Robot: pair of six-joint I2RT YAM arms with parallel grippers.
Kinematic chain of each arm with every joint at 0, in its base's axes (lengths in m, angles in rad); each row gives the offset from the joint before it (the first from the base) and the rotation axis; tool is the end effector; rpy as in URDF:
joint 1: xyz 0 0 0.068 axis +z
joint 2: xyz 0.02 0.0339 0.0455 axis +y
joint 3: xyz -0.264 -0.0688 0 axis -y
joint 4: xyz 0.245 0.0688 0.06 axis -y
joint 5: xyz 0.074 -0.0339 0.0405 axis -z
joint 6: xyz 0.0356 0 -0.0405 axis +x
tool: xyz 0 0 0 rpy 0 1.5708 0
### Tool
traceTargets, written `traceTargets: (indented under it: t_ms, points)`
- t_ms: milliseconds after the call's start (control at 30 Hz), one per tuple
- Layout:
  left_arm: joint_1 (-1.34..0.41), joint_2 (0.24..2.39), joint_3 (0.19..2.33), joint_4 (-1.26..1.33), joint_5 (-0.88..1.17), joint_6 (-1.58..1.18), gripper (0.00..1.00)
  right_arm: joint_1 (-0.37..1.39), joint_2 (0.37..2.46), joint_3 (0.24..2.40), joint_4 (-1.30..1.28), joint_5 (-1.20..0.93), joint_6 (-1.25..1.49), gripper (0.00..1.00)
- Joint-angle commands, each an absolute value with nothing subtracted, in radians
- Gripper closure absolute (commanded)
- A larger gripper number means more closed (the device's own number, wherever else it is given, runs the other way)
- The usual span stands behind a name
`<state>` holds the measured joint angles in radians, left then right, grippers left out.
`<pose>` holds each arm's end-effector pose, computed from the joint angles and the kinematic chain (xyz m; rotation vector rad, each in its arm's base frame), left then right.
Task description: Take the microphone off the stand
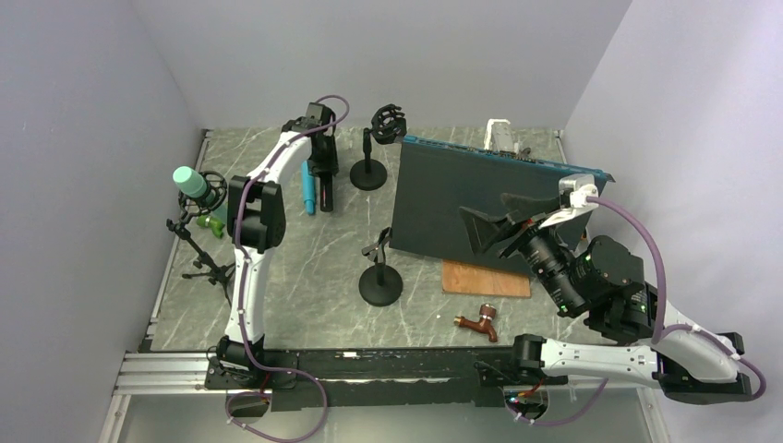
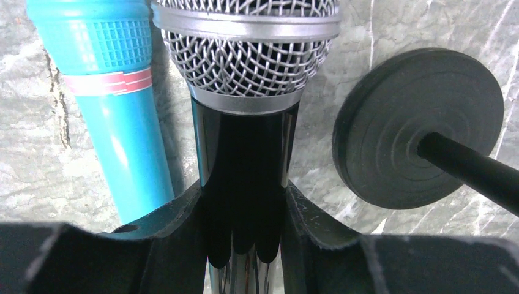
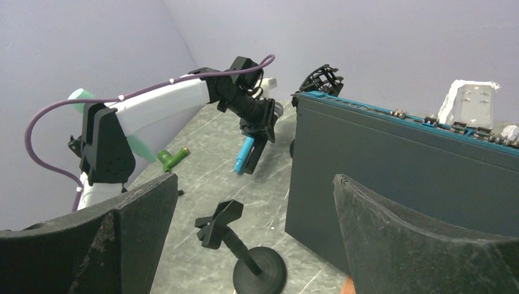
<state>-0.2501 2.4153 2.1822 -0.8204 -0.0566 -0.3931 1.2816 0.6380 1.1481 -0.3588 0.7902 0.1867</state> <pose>0.5080 -0.1277 0.1954 -0.2075 2.6213 -0.1493 0.0500 0.0794 0.4577 -0.1427 1.4895 0.6330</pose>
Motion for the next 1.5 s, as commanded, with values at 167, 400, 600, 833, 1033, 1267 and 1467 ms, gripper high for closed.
traceTargets:
  t_ms: [167, 400, 600, 833, 1033, 1267, 1467]
  points:
    - [-0.252, 2.403, 2.196, -0.795, -0.019, -0.342, 0.26, 1.284, 0.661, 1.183, -0.349, 0.82, 0.174, 0.0]
    - [-0.249, 2.34, 2.202, -0.798, 0.004, -0.336, 0.21, 1.285, 0.656, 1.189, -0.361, 0.815, 0.188, 0.0]
    - [-0.254, 2.233, 2.227, -0.803, 0.044, -0.332, 0.22, 1.284, 0.662, 1.187, -0.353, 0.809, 0.188, 0.0]
    - [-0.267, 2.063, 2.239, -0.826, 0.084, -0.304, 0.22, 1.284, 0.682, 1.177, -0.325, 0.79, 0.177, 0.0]
    - [-0.316, 1.848, 2.229, -0.879, 0.065, -0.252, 0.22, 1.285, 0.706, 1.178, -0.313, 0.773, 0.172, 0.0]
    - [-0.356, 1.553, 2.092, -0.882, 0.063, -0.204, 0.24, 1.282, 0.727, 1.171, -0.284, 0.755, 0.156, 0.0]
    - [-0.359, 1.236, 1.83, -0.789, 0.004, -0.146, 0.26, 1.283, 0.754, 1.182, -0.272, 0.738, 0.132, 0.0]
